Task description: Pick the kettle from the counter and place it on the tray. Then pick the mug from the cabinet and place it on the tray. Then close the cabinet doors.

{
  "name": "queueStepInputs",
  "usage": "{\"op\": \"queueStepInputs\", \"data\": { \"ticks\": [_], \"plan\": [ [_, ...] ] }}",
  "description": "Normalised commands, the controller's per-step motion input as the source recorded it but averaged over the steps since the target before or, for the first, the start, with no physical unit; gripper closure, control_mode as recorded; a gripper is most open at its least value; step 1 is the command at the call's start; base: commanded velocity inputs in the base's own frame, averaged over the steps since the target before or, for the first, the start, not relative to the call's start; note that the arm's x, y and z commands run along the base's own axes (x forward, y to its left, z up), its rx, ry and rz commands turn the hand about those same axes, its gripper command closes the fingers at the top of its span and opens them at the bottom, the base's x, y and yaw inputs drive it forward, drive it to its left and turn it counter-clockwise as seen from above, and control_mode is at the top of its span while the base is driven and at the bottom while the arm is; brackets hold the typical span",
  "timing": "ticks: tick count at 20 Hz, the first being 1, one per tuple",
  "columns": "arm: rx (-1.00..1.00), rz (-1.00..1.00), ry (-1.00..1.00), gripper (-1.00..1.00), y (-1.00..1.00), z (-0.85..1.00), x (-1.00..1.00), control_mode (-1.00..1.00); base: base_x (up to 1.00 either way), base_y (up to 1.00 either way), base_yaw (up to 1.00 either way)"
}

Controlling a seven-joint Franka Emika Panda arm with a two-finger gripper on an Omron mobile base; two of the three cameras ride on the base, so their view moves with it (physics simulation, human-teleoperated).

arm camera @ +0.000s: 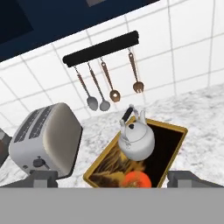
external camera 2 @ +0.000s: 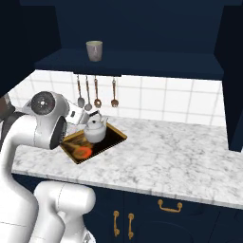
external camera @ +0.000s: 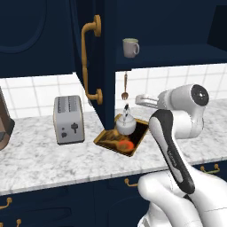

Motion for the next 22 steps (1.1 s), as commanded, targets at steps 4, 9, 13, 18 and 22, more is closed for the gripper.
{"op": "queueStepInputs", "data": {
  "ticks": [4,9,13,18,22],
  "plan": [
    [0.00,0.12,0.07,-1.00,-0.02,0.58,-0.14,-1.00,0.00,0.00,0.00],
    [0.02,0.00,0.00,-1.00,-0.05,0.03,0.00,-1.00,0.00,0.00,0.00],
    [0.04,0.00,0.00,-1.00,-0.11,0.00,0.00,-1.00,0.00,0.00,0.00],
    [0.10,0.00,0.00,-1.00,-0.21,0.00,0.00,-1.00,0.00,0.00,0.00],
    [0.12,0.01,0.00,-1.00,-0.06,0.12,0.00,-1.00,0.00,0.00,0.00]
  ]
}}
